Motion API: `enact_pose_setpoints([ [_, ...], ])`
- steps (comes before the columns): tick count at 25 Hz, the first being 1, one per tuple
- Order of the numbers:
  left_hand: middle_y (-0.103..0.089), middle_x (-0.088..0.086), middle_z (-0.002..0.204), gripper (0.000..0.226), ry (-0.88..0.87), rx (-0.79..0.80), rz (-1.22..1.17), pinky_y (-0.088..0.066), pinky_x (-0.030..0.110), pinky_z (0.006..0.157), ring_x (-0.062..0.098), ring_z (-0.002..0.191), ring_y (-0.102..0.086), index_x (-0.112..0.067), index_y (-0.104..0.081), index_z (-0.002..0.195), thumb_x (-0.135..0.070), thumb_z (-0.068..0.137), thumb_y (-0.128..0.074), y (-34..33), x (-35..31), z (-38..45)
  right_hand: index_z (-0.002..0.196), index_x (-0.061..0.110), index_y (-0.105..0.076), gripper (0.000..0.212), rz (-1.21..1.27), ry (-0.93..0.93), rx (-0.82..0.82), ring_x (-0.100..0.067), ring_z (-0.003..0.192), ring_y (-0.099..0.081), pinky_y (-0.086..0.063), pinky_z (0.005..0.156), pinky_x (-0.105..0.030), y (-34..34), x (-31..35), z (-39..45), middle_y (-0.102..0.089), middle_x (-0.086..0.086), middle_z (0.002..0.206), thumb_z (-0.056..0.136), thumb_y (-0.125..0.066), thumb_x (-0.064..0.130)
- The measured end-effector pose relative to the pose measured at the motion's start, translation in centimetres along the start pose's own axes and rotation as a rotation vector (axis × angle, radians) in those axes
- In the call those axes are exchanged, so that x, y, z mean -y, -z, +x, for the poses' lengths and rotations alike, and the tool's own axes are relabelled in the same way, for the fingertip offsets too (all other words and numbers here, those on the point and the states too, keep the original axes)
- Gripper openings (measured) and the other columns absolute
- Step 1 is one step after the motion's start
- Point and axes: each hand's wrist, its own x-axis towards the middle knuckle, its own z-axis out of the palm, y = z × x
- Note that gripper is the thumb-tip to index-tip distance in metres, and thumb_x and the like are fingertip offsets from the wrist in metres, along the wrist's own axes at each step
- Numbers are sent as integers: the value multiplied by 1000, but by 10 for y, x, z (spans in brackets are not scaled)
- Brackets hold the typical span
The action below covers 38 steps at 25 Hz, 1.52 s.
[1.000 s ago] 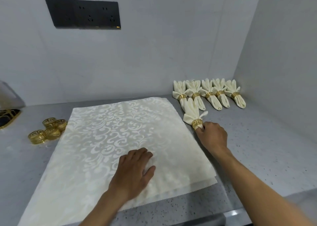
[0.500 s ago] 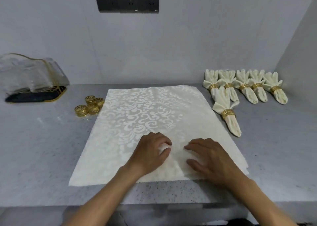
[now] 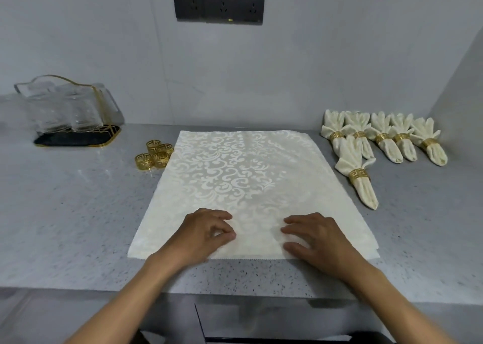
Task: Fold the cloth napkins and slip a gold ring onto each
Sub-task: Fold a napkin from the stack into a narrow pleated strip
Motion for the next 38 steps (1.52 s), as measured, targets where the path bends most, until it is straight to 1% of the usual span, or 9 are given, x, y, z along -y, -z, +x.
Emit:
enact_pose_setpoints([
  [5, -56, -25, 121, 32, 24, 45, 180, -39, 26, 100, 1, 112, -45, -36, -71, 93, -61, 74, -73, 3, -19, 1, 88, 23, -76, 49, -79, 56, 4, -14, 85, -63, -51, 73, -38, 0, 11, 15, -72, 9, 97, 95, -40, 55],
  [10, -64, -18, 108, 8, -19, 33, 200, -49, 34, 90, 6, 100, -56, -30, -67, 95, -29, 88, -63, 2, -19, 2, 95, 21, -73, 24, 79, -72, 54, -10, 88, -58, -49, 80, -35, 7, 7, 19, -70, 11, 101, 97, -55, 37],
  [15, -68, -15, 107, 25, 52, 44, 222, -53, 34, 85, 6, 98, -63, -35, -63, 111, -24, 89, -63, 22, -8, -5, 108, 23, -68, 26, -146, 25, 59, -17, 91, -62, -52, 77, -36, 13, -4, 3, -68, 10, 108, 86, -56, 22],
  [20, -71, -17, 102, 25, 163, 41, 535, -52, 27, 75, 5, 89, -65, -34, -71, 105, -18, 88, -62, 74, 22, -8, 80, 20, -71, 13, -333, -175, -49, -26, 68, -64, -48, 60, -35, 39, -29, -6, -68, 0, 72, 80, -64, 8],
  [23, -67, -7, 70, 23, 143, 163, 519, -41, 26, 57, 4, 61, -56, -23, -67, 76, -21, 96, -57, 99, 13, -4, 90, 25, -68, 19, -319, -230, 197, -16, 77, -63, -49, 65, -35, 71, -25, 6, -69, 4, 84, 96, -51, 20],
  [27, -56, -8, 62, 28, 192, 536, 139, -36, 28, 59, 9, 57, -49, -20, -69, 71, -39, 91, -65, 139, -5, -43, 73, 22, -58, 27, -62, -261, 627, -4, 64, -52, -44, 65, -28, 130, -9, -30, -59, 11, 71, 96, -55, 37],
  [31, -60, -13, 65, 27, 269, 751, -20, -39, 26, 61, 9, 62, -55, -22, -70, 66, -41, 85, -74, 149, -16, -72, 82, 36, -69, 17, 114, -323, 805, -4, 72, -60, -51, 74, -38, 151, -7, -46, -64, 22, 80, 84, -62, 52],
  [34, -76, -3, 85, 10, 346, 607, -73, -51, 25, 74, 13, 80, -71, -20, -79, 79, -25, 87, -75, 146, -12, -49, 95, 30, -71, 11, 26, -382, 725, -8, 90, -63, -53, 85, -31, 138, -18, -14, -68, 14, 98, 90, -66, 38],
  [38, -77, 5, 89, 5, 442, 248, -135, -54, 33, 81, 24, 86, -72, -16, -80, 86, -20, 83, -78, 132, 21, -5, 95, 16, -70, 16, -69, -502, 434, -9, 81, -58, -47, 72, -27, 108, -40, 37, -67, 0, 97, 90, -68, 31],
])
